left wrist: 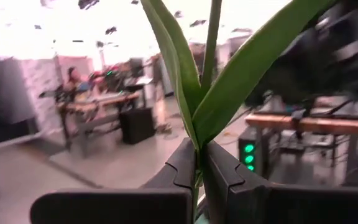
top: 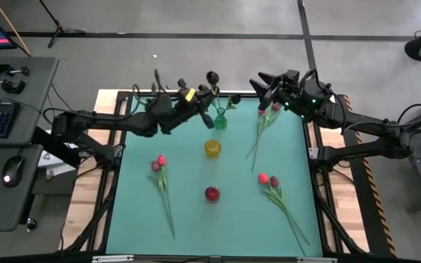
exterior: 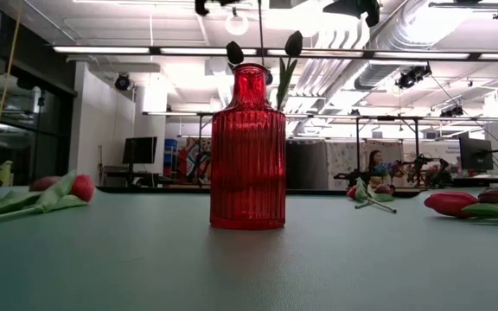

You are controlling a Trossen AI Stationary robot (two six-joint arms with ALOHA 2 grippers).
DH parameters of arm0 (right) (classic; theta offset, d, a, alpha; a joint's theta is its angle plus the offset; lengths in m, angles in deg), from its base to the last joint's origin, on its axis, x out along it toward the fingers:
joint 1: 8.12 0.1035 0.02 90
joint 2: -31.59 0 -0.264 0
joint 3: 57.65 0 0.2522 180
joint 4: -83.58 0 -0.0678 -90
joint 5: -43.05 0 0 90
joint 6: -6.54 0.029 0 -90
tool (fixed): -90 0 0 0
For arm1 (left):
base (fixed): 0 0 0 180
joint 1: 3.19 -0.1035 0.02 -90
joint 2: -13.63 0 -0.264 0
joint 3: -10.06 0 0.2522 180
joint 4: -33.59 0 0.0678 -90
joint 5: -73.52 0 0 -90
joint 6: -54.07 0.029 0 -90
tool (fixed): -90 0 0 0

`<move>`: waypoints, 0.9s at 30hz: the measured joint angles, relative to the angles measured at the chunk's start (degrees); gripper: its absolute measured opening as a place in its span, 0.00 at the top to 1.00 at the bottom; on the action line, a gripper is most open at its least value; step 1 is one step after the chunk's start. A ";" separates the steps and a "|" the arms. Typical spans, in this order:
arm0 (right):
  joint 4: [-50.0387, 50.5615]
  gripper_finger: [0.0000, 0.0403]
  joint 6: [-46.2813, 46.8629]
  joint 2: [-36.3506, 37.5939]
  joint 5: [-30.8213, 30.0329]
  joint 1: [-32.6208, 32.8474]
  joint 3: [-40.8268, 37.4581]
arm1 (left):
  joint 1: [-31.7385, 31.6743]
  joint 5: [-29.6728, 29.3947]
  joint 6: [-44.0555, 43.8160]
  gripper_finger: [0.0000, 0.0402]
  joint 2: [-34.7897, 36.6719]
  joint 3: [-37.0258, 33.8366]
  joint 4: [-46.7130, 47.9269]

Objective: Sort flowers into vase by color
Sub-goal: Put the black tulip into the green vase

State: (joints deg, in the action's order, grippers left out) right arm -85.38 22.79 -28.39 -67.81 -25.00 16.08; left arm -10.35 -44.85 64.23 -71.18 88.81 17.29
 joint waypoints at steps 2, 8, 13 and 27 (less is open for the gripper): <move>0.17 0.39 0.00 0.00 0.00 0.00 -0.02 | -0.75 -1.53 -0.94 1.00 -1.46 0.00 0.06; 0.29 0.39 0.00 0.00 0.00 0.00 -0.02 | -3.16 -1.04 -5.27 1.00 -4.96 0.00 -0.18; 0.33 0.39 0.00 0.00 0.00 0.00 -0.02 | -4.20 -0.38 -8.07 1.00 -7.18 -0.02 0.03; 0.35 0.39 0.00 0.00 0.02 0.00 -0.01 | -4.83 -0.74 -10.04 0.97 -10.06 -0.02 0.09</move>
State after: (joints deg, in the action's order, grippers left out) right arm -85.03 22.79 -28.39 -67.79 -25.00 16.06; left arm -15.18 -45.58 54.19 -81.24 88.79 17.38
